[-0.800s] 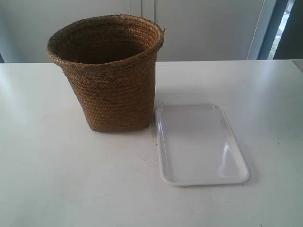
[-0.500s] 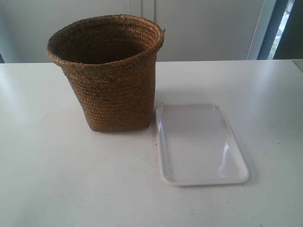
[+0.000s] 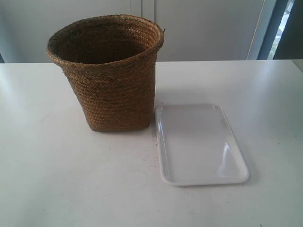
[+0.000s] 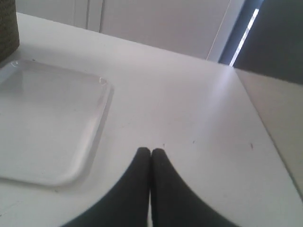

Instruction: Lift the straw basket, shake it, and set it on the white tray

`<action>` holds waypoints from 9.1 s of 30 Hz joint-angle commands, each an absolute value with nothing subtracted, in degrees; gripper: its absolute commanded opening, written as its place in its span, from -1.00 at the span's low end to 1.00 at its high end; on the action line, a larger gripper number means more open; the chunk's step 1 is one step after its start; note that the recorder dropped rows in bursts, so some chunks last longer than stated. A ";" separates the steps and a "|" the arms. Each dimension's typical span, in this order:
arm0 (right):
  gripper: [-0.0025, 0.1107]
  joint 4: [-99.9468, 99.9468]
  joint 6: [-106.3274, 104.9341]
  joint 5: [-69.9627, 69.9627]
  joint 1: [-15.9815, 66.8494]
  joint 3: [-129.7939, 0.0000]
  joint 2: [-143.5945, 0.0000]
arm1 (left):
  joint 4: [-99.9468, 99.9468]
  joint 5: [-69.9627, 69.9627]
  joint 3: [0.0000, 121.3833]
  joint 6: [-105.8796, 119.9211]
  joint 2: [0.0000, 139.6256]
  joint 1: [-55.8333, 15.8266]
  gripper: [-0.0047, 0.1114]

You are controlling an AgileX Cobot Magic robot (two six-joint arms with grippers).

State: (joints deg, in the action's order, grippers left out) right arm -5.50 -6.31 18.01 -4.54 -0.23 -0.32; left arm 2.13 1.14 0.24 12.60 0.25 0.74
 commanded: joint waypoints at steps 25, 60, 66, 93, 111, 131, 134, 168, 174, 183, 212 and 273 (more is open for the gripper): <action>-0.96 -3.62 20.86 -25.70 -4.86 0.00 0.00 | 2.94 19.76 0.00 -13.45 0.00 0.85 -0.92; -0.96 24.65 -7.71 51.47 2.97 -92.26 -84.61 | 19.44 -55.55 101.28 4.40 91.15 2.79 -0.92; -0.96 24.93 -7.47 54.48 7.51 -95.91 -91.23 | 20.91 -63.78 109.79 3.03 95.19 2.68 -0.92; 0.26 46.21 -13.43 46.44 10.92 -96.02 -104.84 | 20.46 -54.74 110.57 4.75 101.08 2.68 0.30; 0.26 40.42 -13.95 38.53 10.92 -96.02 -107.06 | 24.24 -51.44 110.57 4.90 108.81 2.68 0.30; -0.12 43.49 -14.31 35.67 10.92 -96.02 -112.10 | 29.15 -52.02 110.57 5.15 114.25 2.58 0.22; -0.51 43.51 -14.29 36.36 10.92 -96.02 -112.10 | 29.15 -51.92 110.57 5.15 114.53 2.58 -0.05; -0.96 34.39 -20.24 17.39 23.51 -45.23 -60.18 | 16.51 -12.40 52.70 4.70 57.87 -21.75 -0.92; -0.96 35.49 -19.61 14.97 26.43 -38.51 -55.94 | 16.51 -5.39 43.17 4.08 52.06 -25.47 -0.92; -0.96 36.49 -17.63 7.32 27.44 -37.54 -55.05 | 14.69 0.00 39.34 5.37 48.73 -26.63 -0.92; -0.96 33.45 -19.46 5.29 33.70 -38.17 -48.40 | 9.10 -0.71 41.60 4.72 42.77 -29.32 -0.92; -0.96 38.10 -25.32 4.89 27.58 -37.83 -57.11 | 5.04 -4.48 40.36 -2.76 45.86 -22.92 -0.92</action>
State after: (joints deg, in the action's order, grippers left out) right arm 46.99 -29.02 12.39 29.00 -37.74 -55.48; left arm 6.22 -6.59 40.78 -4.84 44.42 -24.41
